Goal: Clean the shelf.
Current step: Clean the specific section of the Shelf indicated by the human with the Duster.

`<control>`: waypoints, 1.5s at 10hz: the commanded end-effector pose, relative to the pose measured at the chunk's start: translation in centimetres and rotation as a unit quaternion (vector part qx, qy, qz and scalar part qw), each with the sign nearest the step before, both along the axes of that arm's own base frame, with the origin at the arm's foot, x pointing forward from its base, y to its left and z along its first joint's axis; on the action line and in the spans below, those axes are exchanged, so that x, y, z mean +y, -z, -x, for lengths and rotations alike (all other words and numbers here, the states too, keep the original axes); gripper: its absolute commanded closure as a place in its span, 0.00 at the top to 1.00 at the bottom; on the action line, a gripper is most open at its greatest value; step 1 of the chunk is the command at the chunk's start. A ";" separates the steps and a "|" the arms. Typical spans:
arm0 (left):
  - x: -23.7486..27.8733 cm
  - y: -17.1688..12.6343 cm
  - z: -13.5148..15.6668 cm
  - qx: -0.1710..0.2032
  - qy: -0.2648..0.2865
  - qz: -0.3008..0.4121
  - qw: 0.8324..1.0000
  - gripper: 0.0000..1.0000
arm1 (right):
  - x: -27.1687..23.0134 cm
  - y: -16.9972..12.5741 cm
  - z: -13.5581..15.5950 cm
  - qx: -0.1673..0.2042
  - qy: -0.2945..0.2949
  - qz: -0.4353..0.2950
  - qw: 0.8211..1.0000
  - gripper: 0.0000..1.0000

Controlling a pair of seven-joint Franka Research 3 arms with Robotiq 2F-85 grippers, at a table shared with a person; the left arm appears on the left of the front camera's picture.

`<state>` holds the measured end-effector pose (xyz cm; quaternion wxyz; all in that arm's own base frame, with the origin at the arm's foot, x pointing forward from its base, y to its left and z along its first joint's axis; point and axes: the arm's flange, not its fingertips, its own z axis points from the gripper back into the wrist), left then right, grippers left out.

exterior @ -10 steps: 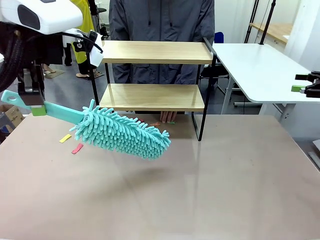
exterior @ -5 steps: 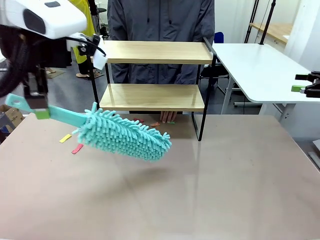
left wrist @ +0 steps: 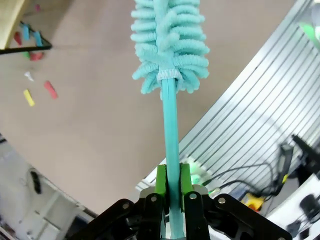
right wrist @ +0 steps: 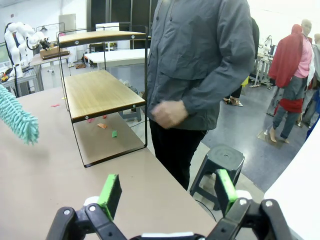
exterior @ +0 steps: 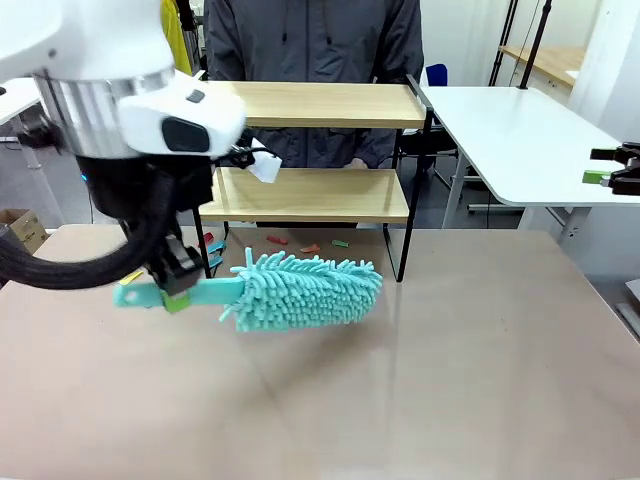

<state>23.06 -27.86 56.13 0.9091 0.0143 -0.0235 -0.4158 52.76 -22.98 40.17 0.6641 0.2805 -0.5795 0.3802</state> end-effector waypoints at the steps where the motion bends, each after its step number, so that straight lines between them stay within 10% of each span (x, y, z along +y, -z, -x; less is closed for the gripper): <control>1: -1.7 1.2 0.3 -0.019 -0.062 0.033 0.997 0.13 | 0.2 -0.3 0.0 -0.002 -0.001 0.000 1.000 1.00; 15: -12.9 9.4 -4.0 -0.052 -0.215 0.085 0.972 0.13 | 0.2 -0.3 0.0 -0.002 -0.001 0.000 1.000 1.00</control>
